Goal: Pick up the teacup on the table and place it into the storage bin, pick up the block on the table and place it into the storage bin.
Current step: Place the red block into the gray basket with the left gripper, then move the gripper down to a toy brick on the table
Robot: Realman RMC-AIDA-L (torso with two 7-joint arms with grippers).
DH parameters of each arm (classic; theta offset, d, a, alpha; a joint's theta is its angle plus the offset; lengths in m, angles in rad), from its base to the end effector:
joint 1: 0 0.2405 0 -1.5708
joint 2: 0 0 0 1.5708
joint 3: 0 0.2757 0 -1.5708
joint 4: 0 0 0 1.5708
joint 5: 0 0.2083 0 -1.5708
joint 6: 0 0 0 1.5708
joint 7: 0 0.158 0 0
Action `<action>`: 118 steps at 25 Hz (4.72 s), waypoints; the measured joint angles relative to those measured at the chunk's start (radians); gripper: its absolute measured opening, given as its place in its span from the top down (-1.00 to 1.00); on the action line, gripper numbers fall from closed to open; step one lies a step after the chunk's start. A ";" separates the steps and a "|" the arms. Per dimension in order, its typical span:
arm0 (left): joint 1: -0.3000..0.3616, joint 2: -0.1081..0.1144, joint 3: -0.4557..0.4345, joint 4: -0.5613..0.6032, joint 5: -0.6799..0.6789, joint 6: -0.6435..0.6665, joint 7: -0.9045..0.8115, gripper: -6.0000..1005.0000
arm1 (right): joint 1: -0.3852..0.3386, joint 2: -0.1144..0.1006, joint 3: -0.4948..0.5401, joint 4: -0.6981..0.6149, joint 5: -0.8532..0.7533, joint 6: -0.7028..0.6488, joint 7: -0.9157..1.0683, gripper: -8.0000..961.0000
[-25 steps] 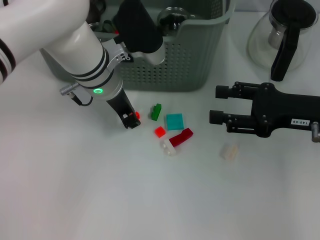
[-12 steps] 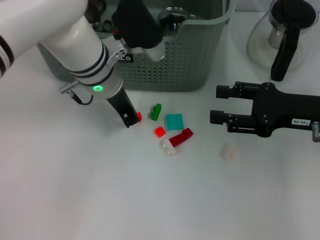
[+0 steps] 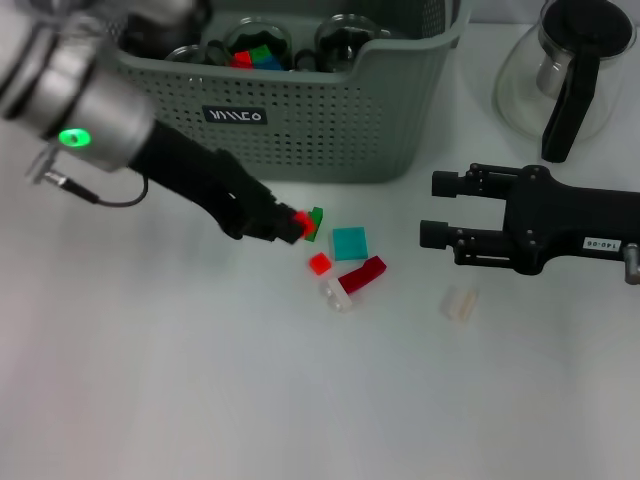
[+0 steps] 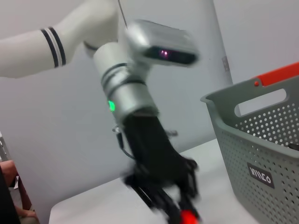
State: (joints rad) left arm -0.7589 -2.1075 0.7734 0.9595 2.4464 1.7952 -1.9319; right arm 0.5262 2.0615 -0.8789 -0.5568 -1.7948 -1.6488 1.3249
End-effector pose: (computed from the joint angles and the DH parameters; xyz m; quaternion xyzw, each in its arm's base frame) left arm -0.2042 0.3621 -0.0146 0.9635 0.2670 0.0160 0.0078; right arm 0.2445 0.3211 -0.0393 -0.9346 0.1821 0.3023 0.0451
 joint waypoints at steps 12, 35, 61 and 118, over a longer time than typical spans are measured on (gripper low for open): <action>0.062 0.166 -0.342 -0.361 -0.803 0.210 0.123 0.59 | 0.005 0.002 0.000 0.000 0.000 -0.001 -0.002 -0.55; -0.230 0.078 0.204 -0.121 0.297 -0.687 -0.533 0.50 | 0.018 0.008 -0.003 0.000 -0.001 -0.008 -0.002 -0.55; 0.179 0.142 -0.175 -0.181 -0.789 0.166 0.082 -0.49 | -0.002 0.001 0.030 0.000 0.000 -0.087 -0.040 -0.55; 0.193 -0.069 0.914 0.260 0.080 -0.495 -0.500 -0.47 | -0.023 -0.015 0.061 0.000 -0.008 -0.058 -0.015 -0.55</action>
State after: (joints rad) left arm -0.5657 -2.1767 1.6871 1.2192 2.5262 1.3005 -2.4315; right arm 0.5029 2.0463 -0.8176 -0.5568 -1.8023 -1.7073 1.3101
